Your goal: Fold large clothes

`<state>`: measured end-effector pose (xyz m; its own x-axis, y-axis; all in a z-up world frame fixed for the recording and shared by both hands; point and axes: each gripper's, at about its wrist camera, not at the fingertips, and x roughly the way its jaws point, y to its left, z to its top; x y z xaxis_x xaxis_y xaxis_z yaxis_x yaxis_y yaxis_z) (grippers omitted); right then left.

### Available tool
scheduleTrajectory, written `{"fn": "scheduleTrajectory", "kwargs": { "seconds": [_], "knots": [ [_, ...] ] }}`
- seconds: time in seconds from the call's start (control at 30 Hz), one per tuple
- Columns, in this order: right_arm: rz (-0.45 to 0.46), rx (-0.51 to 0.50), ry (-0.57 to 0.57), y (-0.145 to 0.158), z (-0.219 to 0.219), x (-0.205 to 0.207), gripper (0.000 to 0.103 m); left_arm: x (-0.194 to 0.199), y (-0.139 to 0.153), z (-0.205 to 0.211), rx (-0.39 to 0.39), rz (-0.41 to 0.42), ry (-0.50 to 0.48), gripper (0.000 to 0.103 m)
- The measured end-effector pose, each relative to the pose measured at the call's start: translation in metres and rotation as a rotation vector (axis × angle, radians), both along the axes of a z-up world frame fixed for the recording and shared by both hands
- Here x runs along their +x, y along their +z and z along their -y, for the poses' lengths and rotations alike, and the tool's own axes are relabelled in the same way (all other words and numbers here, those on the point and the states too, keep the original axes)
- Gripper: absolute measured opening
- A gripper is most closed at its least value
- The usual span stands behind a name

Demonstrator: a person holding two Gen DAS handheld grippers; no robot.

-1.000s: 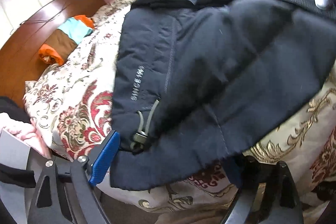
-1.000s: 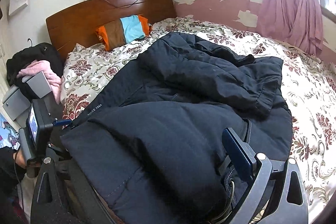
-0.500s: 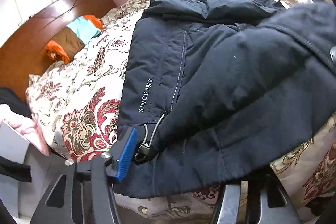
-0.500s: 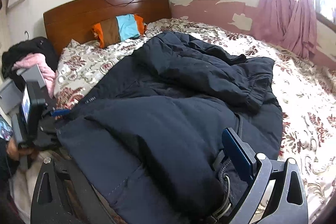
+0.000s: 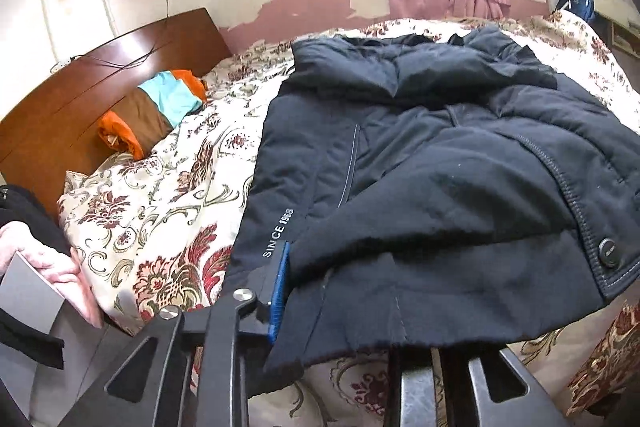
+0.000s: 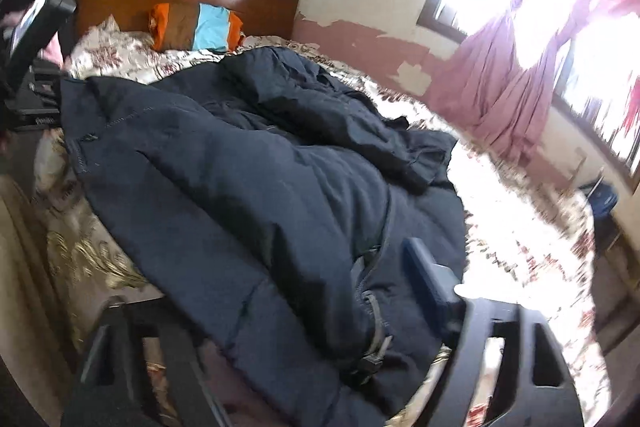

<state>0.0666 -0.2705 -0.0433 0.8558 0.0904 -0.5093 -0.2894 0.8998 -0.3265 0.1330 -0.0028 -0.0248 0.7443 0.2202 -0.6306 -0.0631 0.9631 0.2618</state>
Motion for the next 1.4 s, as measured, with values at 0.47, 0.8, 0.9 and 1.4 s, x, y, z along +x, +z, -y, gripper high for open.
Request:
{"fn": "scheduleTrajectory", "kwargs": {
  "seconds": [0.47, 0.8, 0.9, 1.4],
  "knots": [
    [0.075, 0.102, 0.083, 0.037, 0.018, -0.043, 0.009, -0.059, 0.044, 0.010, -0.106, 0.228, -0.029, 0.009],
    [0.226, 0.164, 0.148, 0.095, 0.046, -0.132, 0.006, -0.146, 0.090, 0.031, -0.122, 0.347, -0.018, 0.009],
    [0.282, 0.175, 0.191, 0.113, 0.053, -0.158, 0.006, -0.173, 0.106, 0.038, -0.097, 0.379, -0.011, 0.009],
    [0.409, 0.238, 0.182, 0.150, 0.053, -0.155, 0.005, -0.181, 0.147, 0.049, -0.064, 0.465, -0.021, 0.009]
  ]
}}
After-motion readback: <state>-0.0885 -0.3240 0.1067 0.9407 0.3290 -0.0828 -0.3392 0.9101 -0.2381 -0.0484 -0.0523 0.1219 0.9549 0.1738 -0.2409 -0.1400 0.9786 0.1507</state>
